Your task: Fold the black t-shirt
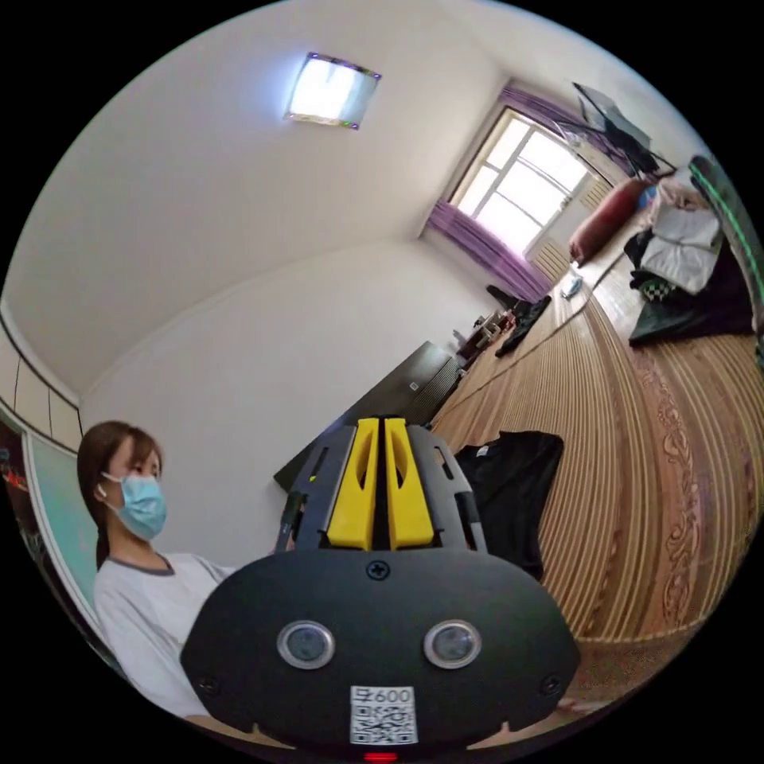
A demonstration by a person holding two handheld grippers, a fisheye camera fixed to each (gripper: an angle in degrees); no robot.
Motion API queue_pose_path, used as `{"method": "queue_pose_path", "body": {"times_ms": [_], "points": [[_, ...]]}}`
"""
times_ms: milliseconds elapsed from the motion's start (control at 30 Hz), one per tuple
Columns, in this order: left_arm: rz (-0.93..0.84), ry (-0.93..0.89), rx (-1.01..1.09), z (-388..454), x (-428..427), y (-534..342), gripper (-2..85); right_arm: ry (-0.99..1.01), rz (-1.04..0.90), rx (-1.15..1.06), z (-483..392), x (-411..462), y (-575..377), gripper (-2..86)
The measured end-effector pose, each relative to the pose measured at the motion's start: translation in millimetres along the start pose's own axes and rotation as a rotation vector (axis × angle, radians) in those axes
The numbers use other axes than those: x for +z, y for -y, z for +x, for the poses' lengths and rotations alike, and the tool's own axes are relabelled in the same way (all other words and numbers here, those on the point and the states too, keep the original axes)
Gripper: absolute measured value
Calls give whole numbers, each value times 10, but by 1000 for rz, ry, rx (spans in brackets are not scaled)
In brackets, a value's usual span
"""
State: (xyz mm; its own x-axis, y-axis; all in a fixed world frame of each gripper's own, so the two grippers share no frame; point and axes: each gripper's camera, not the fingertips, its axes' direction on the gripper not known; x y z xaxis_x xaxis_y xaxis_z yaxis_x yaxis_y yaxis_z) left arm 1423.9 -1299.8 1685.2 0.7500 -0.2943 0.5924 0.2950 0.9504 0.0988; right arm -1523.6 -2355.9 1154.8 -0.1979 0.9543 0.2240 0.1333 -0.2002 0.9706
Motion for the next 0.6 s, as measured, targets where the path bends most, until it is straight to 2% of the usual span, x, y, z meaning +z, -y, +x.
{"method": "queue_pose_path", "body": {"times_ms": [267,600], "points": [[52,28,-161,-1932,-5,1693,18,-83,-23,147,1223,1692,1806,-8],[94,104,-369,-4110,-340,2668,17,-203,-107,346,2839,3254,3099,-8]]}}
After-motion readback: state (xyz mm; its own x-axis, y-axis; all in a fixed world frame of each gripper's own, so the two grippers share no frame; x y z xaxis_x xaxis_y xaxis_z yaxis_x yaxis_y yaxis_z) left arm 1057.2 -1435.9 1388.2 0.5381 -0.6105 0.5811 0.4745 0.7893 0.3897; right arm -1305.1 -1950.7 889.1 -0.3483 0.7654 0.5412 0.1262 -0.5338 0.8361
